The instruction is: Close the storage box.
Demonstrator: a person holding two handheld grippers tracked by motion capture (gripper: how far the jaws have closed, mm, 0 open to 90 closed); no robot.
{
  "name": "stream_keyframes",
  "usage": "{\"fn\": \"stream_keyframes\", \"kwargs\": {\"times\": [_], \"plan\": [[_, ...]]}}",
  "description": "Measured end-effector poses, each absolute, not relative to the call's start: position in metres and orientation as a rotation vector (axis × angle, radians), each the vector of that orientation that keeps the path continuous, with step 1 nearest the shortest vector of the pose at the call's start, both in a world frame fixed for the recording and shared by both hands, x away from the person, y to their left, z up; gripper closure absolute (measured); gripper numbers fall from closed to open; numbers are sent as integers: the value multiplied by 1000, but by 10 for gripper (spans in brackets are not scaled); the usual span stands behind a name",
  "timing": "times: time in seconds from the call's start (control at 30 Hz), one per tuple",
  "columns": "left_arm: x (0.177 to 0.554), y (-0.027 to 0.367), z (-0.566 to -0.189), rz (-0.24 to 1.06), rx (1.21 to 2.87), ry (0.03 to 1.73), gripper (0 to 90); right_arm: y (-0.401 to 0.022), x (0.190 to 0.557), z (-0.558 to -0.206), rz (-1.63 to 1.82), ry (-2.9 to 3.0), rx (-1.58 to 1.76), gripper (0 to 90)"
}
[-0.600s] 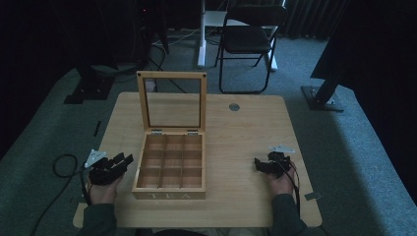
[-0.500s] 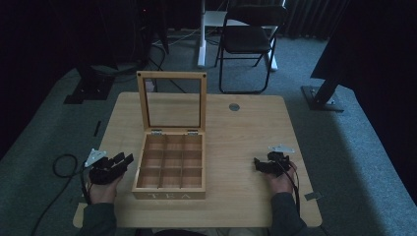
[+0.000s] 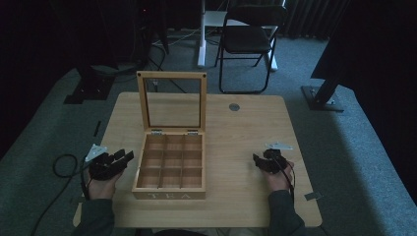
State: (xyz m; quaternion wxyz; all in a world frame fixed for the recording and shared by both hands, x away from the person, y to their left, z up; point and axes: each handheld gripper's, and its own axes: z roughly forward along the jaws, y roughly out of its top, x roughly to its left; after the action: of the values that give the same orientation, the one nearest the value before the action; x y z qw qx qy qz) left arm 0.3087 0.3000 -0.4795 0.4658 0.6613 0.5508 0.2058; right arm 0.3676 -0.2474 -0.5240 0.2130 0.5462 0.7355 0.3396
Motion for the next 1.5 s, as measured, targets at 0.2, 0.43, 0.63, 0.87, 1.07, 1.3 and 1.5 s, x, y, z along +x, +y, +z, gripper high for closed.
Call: {"fn": "stream_keyframes", "kwargs": {"times": [0.2, 0.43, 0.63, 0.87, 1.07, 1.3, 1.5], "plan": [[312, 299, -477, 507, 1644, 1347, 560, -216, 372, -511, 972, 2140, 1372, 511], [315, 298, -476, 500, 1647, 1346, 551, -185, 387, -493, 1035, 2195, 1297, 515], [316, 297, -479, 494, 1658, 1343, 549, -160, 397, -480, 1083, 2224, 1236, 538], [316, 298, -481, 489, 1656, 1347, 549, -137, 411, -469, 1098, 2241, 1173, 547], [317, 296, -483, 483, 1661, 1346, 548, -128, 426, -460, 1154, 2236, 1162, 656], [316, 296, -483, 486, 1658, 1347, 548, -113, 450, -443, 1220, 2235, 1141, 660], [315, 297, -483, 488, 1660, 1347, 547, -100, 465, -431, 1236, 2232, 1111, 683]]}}
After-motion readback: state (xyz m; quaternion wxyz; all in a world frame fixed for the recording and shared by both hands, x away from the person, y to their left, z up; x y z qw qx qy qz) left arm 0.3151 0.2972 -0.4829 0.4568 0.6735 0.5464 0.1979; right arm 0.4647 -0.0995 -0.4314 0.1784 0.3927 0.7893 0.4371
